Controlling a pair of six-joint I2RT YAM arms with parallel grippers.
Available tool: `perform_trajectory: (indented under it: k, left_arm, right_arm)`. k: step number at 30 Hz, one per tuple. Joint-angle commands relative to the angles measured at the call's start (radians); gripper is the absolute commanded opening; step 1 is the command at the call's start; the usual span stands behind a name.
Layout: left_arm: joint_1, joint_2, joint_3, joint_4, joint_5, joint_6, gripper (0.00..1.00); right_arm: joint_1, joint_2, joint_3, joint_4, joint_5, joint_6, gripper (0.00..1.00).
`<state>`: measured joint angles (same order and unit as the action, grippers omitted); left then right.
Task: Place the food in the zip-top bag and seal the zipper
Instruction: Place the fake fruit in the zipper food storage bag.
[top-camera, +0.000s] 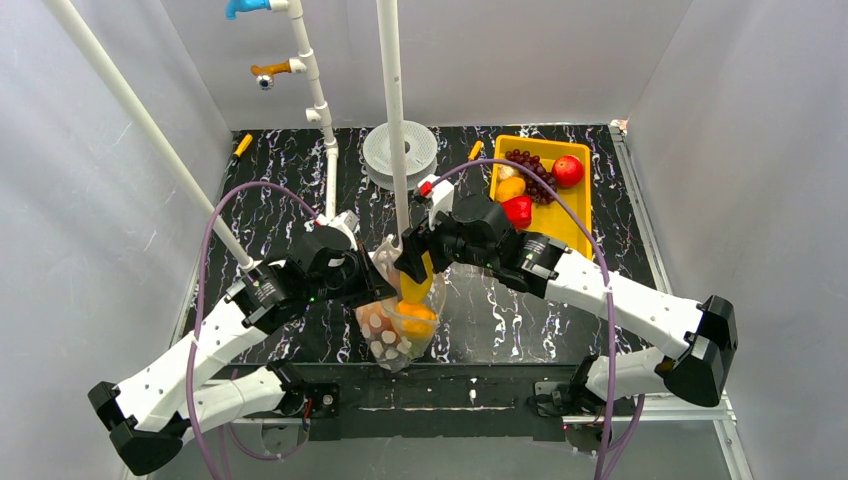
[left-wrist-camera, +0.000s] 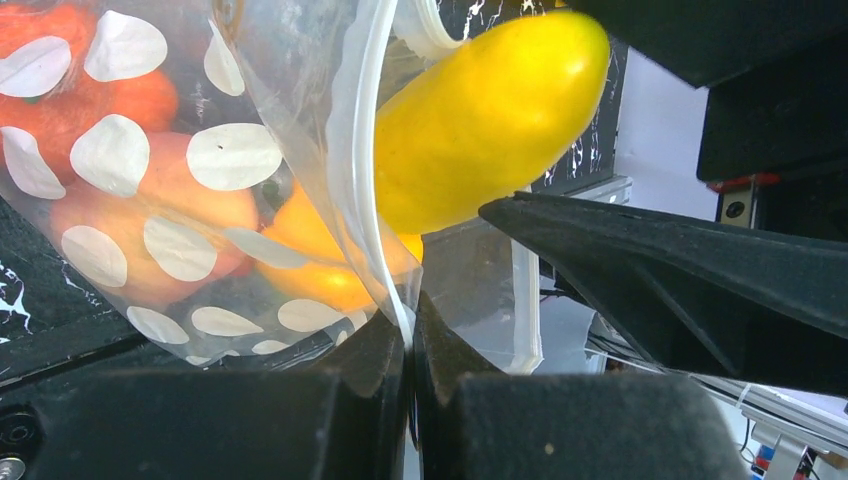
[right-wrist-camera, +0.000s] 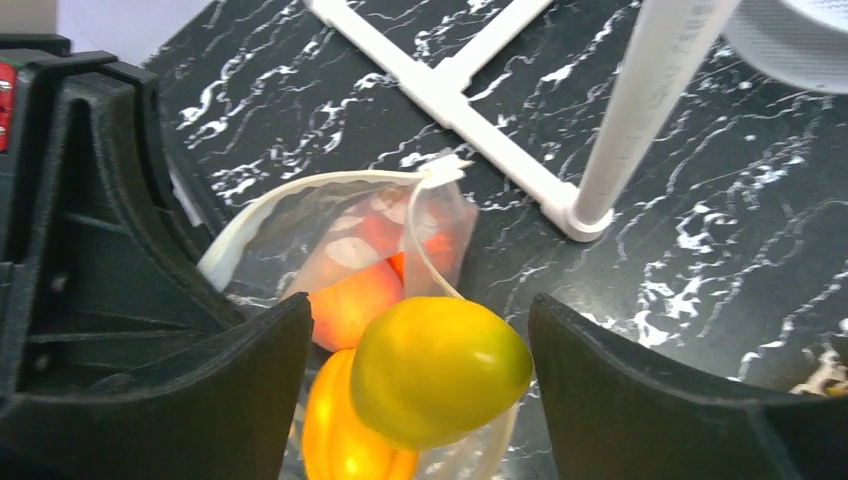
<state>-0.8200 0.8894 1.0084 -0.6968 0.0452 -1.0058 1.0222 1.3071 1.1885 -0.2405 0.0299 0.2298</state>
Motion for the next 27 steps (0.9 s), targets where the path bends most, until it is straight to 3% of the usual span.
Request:
perform_trajectory:
  k: [1,7,12,27]
  left_arm:
    - [-0.002,-0.028,-0.001,0.003,-0.007,0.003,0.0]
    - [-0.001,-0.033,-0.017,0.018,-0.003,0.004,0.0]
    - [-0.002,-0.089,-0.026,0.05,-0.025,0.033,0.0]
    - [-0.002,-0.146,0.019,0.154,0.039,0.06,0.0]
  right_arm:
    - [0.006,-0.023,-0.007,0.046,-0.103,0.067,0.8]
    - [0.006,0.007,-0.002,0.166,-0.295,0.214,0.71]
    - [0.006,0.033,0.02,0.183,-0.36,0.283,0.65]
    - [0.006,-0.185,0.053,-0.043,-0.039,0.133,0.84]
